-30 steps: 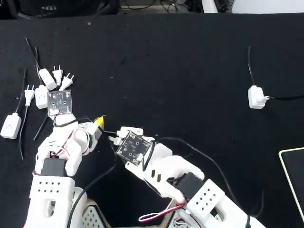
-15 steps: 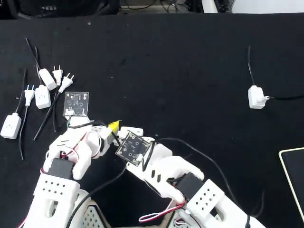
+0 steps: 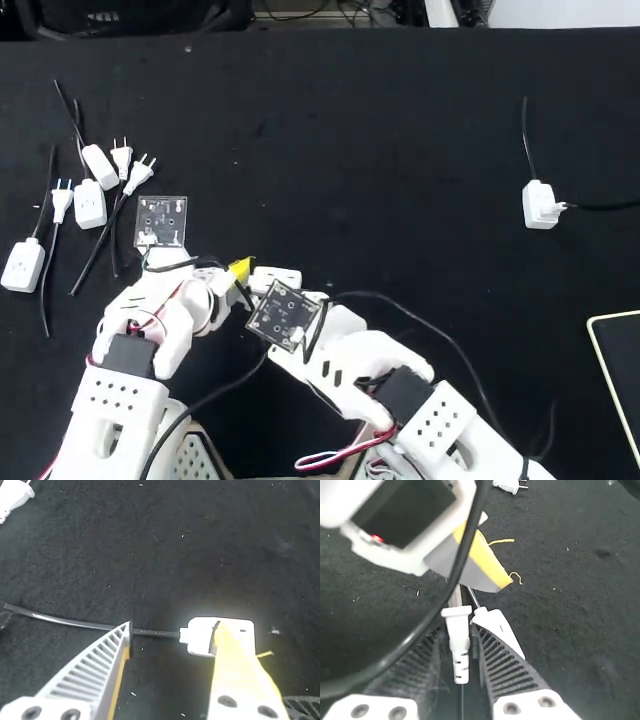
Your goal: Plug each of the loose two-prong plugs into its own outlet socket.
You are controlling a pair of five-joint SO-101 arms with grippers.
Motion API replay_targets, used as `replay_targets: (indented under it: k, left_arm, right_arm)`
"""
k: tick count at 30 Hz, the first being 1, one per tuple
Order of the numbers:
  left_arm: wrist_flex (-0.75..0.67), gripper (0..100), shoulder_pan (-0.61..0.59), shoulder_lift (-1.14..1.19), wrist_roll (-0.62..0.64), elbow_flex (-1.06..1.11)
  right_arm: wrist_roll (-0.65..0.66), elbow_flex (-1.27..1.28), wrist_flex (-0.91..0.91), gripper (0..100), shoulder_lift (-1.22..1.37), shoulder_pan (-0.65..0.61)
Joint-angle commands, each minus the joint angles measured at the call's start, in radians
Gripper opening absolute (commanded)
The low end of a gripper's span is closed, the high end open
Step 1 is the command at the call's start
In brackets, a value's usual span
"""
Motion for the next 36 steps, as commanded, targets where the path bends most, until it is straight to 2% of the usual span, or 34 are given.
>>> replay_targets:
  k: [1, 5, 11, 22, 26, 36]
  left_arm:
    - [-0.014, 27, 0.012, -0.009, 0.006, -0.001]
    - [-0.015, 27, 0.008, -0.009, 0.006, 0.012]
    - [-0.064, 27, 0.01, -0.009, 0.006, 0.047]
    - [-0.068, 27, 0.01, -0.009, 0.006, 0.058]
    - [-0.069, 27, 0.012, -0.009, 0.006, 0.064]
    - [-0.069, 27, 0.012, -0.009, 0.006, 0.068]
  right_arm:
    - [-0.008, -0.054, 0.005, 1.0, -0.062, -0.008]
    - [-0.054, -0.045, 0.014, 1.0, -0.114, -0.008]
    - [-0.049, -0.045, 0.048, 1.0, -0.156, -0.008]
    - [-0.057, -0.053, 0.044, 1.0, -0.16, 0.026]
    - [-0.121, -0.05, 0.04, 1.0, -0.16, 0.029]
    - [-0.141, -0.047, 0.025, 1.0, -0.16, 0.031]
